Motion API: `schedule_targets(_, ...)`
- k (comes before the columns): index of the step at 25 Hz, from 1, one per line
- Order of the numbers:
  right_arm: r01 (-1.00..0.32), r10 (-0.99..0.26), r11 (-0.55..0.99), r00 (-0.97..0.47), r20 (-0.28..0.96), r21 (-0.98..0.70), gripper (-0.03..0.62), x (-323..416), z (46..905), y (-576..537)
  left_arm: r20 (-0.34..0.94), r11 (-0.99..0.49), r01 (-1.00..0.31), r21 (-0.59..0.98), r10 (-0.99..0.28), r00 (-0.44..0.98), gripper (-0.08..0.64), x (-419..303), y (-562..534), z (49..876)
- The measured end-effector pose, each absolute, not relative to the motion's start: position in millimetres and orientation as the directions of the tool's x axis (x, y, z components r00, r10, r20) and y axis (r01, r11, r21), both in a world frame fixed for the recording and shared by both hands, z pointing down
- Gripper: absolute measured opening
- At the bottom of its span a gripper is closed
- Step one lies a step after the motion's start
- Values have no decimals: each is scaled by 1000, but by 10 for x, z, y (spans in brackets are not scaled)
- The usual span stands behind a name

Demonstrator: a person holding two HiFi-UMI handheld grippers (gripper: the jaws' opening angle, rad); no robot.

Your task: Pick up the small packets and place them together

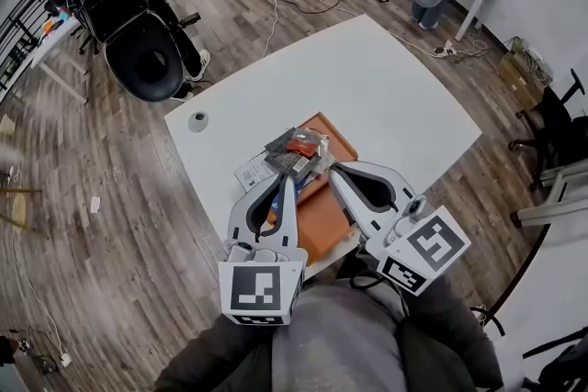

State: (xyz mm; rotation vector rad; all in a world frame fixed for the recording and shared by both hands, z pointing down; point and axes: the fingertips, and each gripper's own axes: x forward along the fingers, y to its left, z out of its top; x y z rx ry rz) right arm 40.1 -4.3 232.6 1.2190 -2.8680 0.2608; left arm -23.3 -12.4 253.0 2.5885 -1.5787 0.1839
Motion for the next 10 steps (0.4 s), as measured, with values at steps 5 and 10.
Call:
schedule_targets(5,-716,-713,683,-697,81,-146,5,423,2353,-38,168,-450,-893,34,-878,449,-3,-220,-113,2556)
schedule_targets(10,-716,-712,682,-696,90,-147,5,476,2364,-83,172,-436,-899,38,-883,436,-3,-196,-160,2591)
